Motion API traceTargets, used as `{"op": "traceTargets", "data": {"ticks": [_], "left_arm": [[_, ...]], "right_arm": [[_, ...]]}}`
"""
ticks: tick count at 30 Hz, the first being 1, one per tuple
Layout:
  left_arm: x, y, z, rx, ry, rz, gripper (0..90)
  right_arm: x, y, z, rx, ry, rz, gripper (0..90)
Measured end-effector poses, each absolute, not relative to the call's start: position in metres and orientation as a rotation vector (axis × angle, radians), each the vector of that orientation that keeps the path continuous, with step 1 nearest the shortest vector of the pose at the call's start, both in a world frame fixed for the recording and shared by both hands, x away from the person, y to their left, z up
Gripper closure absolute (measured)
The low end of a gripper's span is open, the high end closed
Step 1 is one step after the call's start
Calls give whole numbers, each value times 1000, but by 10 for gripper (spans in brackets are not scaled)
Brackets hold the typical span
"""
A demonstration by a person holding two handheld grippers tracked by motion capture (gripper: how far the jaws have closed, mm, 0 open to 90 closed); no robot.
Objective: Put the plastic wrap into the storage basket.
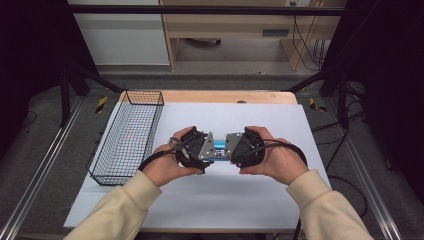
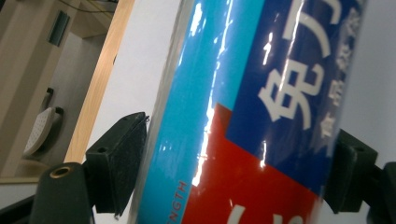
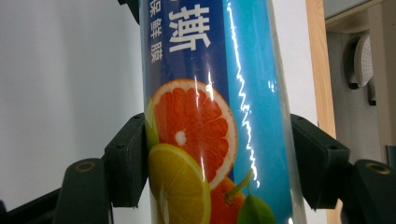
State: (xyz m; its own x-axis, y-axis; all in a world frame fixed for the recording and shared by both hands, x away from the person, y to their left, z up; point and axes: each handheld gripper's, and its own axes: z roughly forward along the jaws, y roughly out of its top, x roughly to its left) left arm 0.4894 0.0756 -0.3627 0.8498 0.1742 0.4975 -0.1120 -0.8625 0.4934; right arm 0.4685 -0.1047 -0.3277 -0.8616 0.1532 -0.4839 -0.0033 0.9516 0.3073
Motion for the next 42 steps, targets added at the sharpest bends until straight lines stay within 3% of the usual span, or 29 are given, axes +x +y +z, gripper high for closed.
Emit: {"op": "traceTargets", "data": {"ticks": [5,42], "left_arm": [[487,76,-365,2505,35,757,255],[471,88,-376,2512,27,776,275]], "right_arm": [[470,-103,-330,101,2589,414,304],[466,-95,-343,11,2602,442,300]]}}
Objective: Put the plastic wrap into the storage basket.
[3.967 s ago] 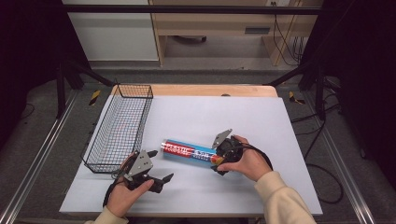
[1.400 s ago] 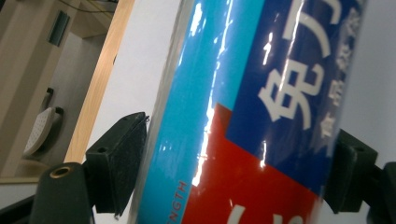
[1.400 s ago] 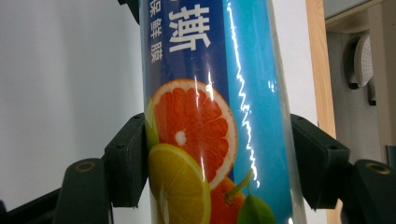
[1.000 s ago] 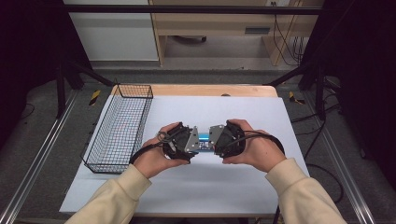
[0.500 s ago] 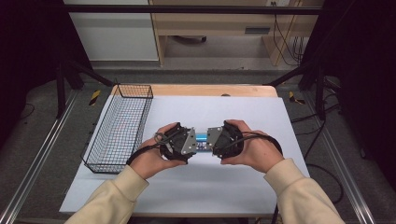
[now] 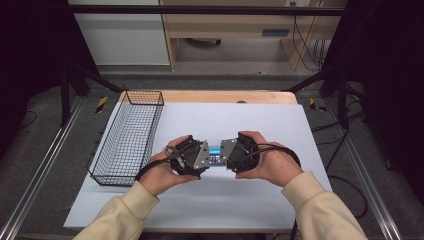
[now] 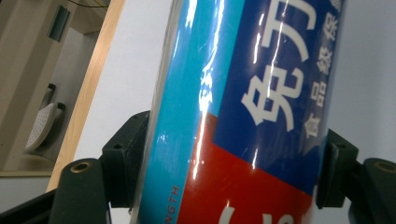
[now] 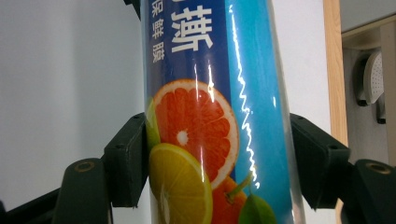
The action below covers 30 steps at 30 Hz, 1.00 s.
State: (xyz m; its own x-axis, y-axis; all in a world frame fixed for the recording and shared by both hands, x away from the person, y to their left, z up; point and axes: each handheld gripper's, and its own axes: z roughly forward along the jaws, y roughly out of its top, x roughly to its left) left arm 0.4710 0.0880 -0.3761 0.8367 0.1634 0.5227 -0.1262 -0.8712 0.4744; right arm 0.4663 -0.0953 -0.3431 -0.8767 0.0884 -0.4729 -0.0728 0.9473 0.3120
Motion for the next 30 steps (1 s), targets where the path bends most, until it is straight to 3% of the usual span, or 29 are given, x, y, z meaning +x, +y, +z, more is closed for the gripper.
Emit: {"op": "traceTargets", "data": {"ticks": [2,3,4,5,6,9,11,25,30], "left_arm": [[469,89,-377,2504,37,774,277],[469,92,-377,2504,49,770,278],[469,92,-377,2504,49,770,278],[469,94,-377,2505,62,768,279],[469,94,-377,2505,62,768,279],[468,100,-377,2501,80,778,280],[468,104,-377,2505,83,789,280],[469,132,-362,2513,158,827,283],[474,140,-349,2497,193,842,284]], "right_arm": [[465,-95,-345,15,2600,446,294],[465,-93,-345,-5,2578,437,216],[465,-93,-345,-5,2578,437,216],[464,-94,-345,15,2549,409,122],[465,-95,-345,15,2546,403,96],[465,-101,-344,32,2536,402,95],[465,-110,-340,80,2516,393,49],[468,-166,-348,346,2415,488,61],[473,-188,-370,635,2276,585,125]]}}
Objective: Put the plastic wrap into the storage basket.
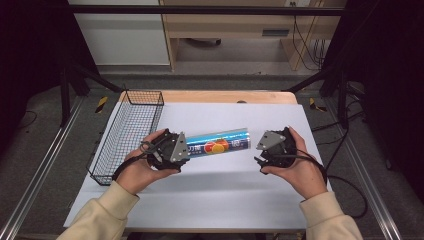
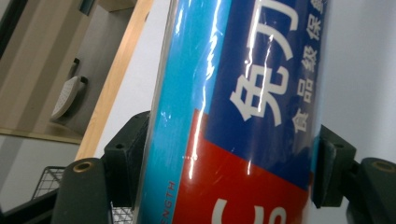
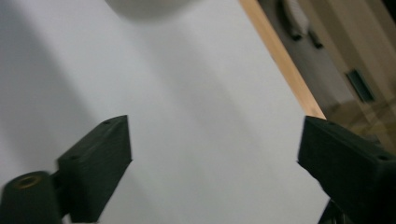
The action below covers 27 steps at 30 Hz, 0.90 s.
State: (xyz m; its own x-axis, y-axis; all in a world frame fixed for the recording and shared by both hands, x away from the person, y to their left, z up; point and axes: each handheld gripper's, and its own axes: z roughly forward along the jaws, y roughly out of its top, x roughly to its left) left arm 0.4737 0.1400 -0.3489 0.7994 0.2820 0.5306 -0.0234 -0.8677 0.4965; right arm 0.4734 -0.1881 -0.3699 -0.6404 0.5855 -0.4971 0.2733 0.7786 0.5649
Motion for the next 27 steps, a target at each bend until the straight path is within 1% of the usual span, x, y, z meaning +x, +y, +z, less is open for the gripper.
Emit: {"op": "traceTargets", "data": {"ticks": [1,6,8,9,10,14,18,19,20,25,27], "left_arm": [[474,140,-349,2497,193,842,284],[475,145,-338,2490,221,861,285],[475,147,-334,2497,237,872,286],[475,148,-331,2503,245,876,286],[475,149,-329,2505,249,880,286],[476,153,-320,2513,285,895,287],[477,154,-318,2494,306,896,287],[478,154,-318,2490,284,897,288],[478,154,-318,2486,313,897,287],[481,155,-318,2481,308,895,288],[482,156,-318,2491,336,895,288]], "right_arm": [[474,-191,-374,677,2254,610,104],[474,-201,-391,792,2196,715,104],[474,-206,-404,909,2161,801,105],[474,-206,-404,909,2161,801,105],[474,-208,-413,955,2130,825,104],[475,-211,-427,1049,2075,847,101],[473,-212,-434,1110,2084,836,106],[471,-213,-437,1124,2079,839,105],[470,-215,-440,1122,2082,835,105],[467,-220,-440,1148,2041,832,110],[466,-223,-439,1158,2023,834,112]]}}
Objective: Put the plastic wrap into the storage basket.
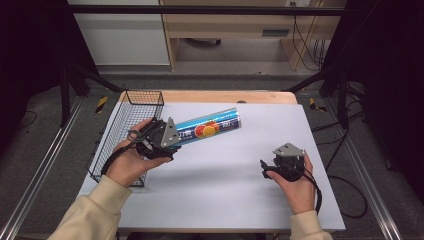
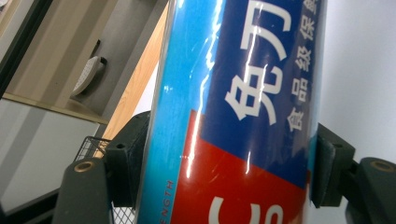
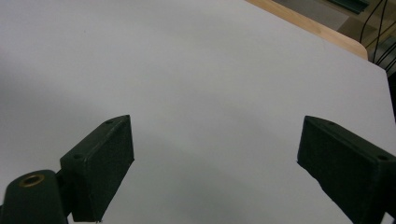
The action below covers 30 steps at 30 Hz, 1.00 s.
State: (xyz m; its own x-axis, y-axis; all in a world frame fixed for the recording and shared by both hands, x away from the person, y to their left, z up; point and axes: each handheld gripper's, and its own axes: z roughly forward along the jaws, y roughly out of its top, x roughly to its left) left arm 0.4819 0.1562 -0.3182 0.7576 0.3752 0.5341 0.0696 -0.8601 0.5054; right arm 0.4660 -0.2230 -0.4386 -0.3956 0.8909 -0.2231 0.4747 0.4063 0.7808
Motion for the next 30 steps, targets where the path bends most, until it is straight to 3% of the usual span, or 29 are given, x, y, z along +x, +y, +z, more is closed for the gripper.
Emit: {"op": "traceTargets", "data": {"ticks": [9,19,30], "left_arm": [[491,162,-316,2490,460,911,290],[514,166,-289,2425,700,996,291],[521,171,-269,2394,836,1041,293]], "right_arm": [[462,-230,-441,1206,2003,833,112],[457,-230,-442,1229,1970,895,111],[456,-231,-444,1236,1955,889,88]]}}
